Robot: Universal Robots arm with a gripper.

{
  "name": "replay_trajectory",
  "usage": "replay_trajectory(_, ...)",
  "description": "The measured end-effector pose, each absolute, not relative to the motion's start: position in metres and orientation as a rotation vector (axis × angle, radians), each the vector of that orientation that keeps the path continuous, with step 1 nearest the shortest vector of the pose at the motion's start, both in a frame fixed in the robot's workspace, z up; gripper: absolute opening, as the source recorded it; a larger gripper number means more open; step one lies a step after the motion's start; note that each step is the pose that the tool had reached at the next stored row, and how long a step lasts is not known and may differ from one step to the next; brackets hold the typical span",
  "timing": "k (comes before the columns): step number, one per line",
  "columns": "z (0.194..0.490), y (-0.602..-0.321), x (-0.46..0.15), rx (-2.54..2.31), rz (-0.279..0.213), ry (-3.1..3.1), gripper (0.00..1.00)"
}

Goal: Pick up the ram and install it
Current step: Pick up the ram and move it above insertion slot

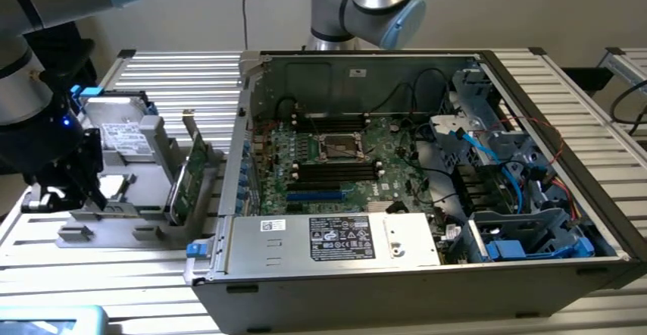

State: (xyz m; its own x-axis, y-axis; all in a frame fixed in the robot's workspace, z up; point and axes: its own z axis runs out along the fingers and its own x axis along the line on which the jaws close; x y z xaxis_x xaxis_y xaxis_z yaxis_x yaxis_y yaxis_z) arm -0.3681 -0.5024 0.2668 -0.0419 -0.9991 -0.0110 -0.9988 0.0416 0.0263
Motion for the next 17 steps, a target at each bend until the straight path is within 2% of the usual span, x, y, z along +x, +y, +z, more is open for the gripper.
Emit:
replay_trajectory(9,0.291,-0.505,-0.368,2.267,-0.041,-2.168,0.14)
replay_trajectory(17,0.308,-0.514,-0.366,2.321,-0.095,-2.16,0.14)
